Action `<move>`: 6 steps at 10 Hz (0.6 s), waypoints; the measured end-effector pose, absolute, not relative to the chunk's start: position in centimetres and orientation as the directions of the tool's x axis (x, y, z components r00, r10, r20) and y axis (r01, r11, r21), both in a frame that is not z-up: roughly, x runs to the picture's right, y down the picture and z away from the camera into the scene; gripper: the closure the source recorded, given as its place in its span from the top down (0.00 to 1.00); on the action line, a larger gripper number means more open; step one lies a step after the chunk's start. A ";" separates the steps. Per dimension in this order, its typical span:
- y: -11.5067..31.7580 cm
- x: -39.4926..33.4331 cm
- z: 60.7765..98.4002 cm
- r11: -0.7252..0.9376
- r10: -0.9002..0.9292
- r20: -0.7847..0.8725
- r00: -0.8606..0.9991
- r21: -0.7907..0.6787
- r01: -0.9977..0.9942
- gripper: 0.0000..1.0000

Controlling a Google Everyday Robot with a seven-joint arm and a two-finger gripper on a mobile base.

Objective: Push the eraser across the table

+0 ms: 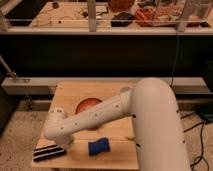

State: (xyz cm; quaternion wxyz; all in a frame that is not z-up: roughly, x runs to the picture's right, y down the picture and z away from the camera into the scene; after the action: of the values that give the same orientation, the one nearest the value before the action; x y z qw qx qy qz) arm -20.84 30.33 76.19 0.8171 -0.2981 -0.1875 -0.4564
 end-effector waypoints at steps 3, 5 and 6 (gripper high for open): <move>29.8 -21.4 76.1 0.394 -0.649 0.572 0.502 -0.311 0.865 0.04; 29.6 -22.0 76.1 0.386 -0.658 0.571 0.491 -0.304 0.871 0.04; 29.4 -22.0 76.3 0.386 -0.659 0.569 0.492 -0.305 0.871 0.04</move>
State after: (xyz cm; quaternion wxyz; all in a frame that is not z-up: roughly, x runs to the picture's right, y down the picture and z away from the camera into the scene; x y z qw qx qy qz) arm -21.98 29.42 76.26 0.8127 -0.2922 -0.1809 -0.4706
